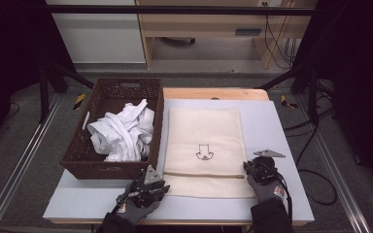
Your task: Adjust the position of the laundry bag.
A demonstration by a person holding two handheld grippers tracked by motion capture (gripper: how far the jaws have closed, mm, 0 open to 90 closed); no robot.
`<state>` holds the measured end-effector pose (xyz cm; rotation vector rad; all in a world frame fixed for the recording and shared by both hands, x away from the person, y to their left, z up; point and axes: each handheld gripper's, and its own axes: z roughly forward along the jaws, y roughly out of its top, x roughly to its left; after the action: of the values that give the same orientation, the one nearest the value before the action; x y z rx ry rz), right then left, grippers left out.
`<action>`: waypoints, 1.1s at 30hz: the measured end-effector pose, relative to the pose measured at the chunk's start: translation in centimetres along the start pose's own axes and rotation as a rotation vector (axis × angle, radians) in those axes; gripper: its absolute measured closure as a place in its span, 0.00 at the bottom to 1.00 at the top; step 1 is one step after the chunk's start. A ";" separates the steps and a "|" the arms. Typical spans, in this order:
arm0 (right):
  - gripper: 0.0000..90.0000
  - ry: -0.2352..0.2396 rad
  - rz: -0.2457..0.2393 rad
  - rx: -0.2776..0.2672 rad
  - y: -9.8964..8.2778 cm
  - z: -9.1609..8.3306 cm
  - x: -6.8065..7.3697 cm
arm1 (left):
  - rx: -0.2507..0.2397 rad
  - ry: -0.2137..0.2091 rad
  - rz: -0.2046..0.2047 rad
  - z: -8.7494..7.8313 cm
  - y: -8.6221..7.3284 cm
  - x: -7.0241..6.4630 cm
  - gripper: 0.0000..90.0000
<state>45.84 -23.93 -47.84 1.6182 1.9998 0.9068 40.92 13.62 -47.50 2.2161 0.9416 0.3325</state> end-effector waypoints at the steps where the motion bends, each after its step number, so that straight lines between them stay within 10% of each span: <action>1: 0.93 0.009 -0.002 0.002 0.0 0.0 0.0 | -0.001 -0.008 0.002 0.0 0.0 0.0 0.87; 18: 0.88 0.024 0.017 -0.038 0.2 -0.3 0.0 | -0.050 0.017 -0.003 -0.2 -0.1 0.3 0.92; 33: 0.56 0.101 0.019 -0.168 -0.5 -2.8 0.1 | -0.189 -0.041 0.047 -2.5 2.0 -1.0 0.53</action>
<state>43.60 -24.55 -46.22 1.5281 1.9188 1.1516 40.06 13.15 -44.32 2.0669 0.8033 0.3798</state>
